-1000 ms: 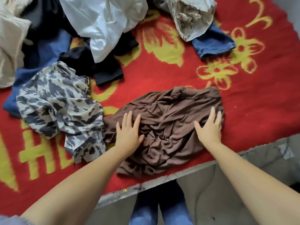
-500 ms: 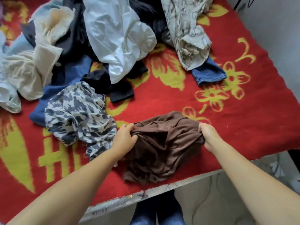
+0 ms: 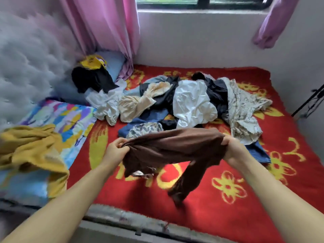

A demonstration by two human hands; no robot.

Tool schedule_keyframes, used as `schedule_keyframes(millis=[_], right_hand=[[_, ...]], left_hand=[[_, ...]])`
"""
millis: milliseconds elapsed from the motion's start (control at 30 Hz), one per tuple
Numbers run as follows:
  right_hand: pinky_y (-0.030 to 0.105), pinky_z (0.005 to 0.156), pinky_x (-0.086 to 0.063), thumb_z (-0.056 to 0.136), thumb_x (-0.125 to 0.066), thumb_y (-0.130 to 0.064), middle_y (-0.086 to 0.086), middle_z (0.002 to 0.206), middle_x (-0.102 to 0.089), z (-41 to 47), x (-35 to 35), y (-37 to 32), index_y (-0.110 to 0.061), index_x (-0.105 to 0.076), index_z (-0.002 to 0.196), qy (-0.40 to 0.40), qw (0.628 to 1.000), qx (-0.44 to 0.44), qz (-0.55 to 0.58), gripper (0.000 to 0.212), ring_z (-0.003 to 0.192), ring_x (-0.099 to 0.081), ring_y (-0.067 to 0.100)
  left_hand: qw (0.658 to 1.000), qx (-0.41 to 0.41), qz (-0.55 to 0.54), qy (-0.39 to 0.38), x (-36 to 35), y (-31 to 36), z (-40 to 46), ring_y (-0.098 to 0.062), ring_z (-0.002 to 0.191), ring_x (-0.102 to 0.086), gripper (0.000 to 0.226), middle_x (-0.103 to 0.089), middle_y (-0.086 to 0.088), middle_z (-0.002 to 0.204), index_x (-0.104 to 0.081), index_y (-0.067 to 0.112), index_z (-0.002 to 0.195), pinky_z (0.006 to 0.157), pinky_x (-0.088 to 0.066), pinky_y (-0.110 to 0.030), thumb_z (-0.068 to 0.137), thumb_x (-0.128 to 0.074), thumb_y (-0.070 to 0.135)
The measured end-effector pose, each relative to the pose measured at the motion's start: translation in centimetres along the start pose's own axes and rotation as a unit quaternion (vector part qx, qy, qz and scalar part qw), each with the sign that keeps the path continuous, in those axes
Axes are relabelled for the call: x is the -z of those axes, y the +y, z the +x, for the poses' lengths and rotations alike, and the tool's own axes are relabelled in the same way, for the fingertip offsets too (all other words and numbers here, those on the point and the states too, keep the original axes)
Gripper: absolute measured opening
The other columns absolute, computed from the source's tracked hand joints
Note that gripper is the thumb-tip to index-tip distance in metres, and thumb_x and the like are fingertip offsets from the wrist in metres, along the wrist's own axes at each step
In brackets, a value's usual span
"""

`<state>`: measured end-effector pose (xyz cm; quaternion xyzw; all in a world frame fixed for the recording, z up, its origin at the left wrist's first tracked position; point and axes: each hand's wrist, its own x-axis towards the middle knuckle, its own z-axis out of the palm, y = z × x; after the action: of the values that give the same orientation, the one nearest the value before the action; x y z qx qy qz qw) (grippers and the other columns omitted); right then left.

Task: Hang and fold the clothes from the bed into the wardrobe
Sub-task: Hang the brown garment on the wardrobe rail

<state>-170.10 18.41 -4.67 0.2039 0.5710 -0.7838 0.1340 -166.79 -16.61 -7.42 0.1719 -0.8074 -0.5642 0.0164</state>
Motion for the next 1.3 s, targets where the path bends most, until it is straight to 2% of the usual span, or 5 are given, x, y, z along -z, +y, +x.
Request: schedule_keyframes(millis=[400,700,900,1100,1300], right_hand=[[0.021,0.055,-0.055,0.093,-0.035,-0.001,0.004,0.068,-0.070,-15.4,-22.8,-3.9,-0.010,-0.057,0.087,-0.406,0.913,0.020,-0.035,0.024,0.061,-0.068,0.014],[0.038,0.106,-0.043,0.094,-0.026,0.006,0.022,0.117,-0.060,-27.7,-38.0,-0.4,0.008,-0.046,0.130,-0.450,0.893,0.036,0.003,0.042,0.111,-0.059,0.030],[0.035,0.087,-0.046,0.090,-0.027,0.011,0.018,0.084,-0.049,-39.7,-45.2,7.1,-0.005,-0.046,0.080,-0.521,0.853,0.027,0.022,0.027,0.080,-0.055,0.026],[0.032,0.079,-0.054,0.087,-0.024,0.010,0.012,0.073,-0.058,-53.2,-49.2,13.4,-0.015,-0.056,0.058,-0.718,0.696,0.002,-0.013,0.050,0.077,-0.065,0.024],[0.022,0.049,-0.030,0.058,-0.032,0.005,-0.004,0.054,-0.043,-63.1,-50.5,18.2,-0.022,-0.050,0.053,-0.821,0.562,-0.021,-0.100,0.033,0.048,-0.039,0.011]], left_hand=[[0.987,0.055,0.123,0.087,17.4,-2.7,-20.8,-0.015,0.071,-0.053,0.015,-0.059,0.001,0.073,-0.064,0.017,0.086,0.060,-0.040,-0.025,0.076,-0.057,0.009],[0.939,0.073,0.074,0.327,33.9,-6.1,-38.7,-0.012,0.094,-0.056,0.025,-0.064,0.001,0.098,-0.067,0.011,0.095,0.076,-0.039,-0.016,0.093,-0.045,-0.002],[0.913,0.134,-0.031,0.384,42.5,-8.4,-53.3,-0.014,0.087,-0.059,0.023,-0.068,-0.004,0.092,-0.070,0.011,0.088,0.080,-0.043,-0.028,0.097,-0.052,0.022],[0.940,0.206,0.109,0.251,47.2,-7.3,-63.6,-0.011,0.078,-0.065,0.024,-0.073,0.002,0.087,-0.071,0.022,0.091,0.068,-0.047,-0.012,0.099,-0.050,0.029],[0.959,-0.012,0.011,0.283,47.8,-3.3,-66.3,0.007,0.109,-0.057,0.035,-0.063,0.015,0.118,-0.055,0.040,0.117,0.091,-0.044,-0.012,0.091,-0.063,0.018]])
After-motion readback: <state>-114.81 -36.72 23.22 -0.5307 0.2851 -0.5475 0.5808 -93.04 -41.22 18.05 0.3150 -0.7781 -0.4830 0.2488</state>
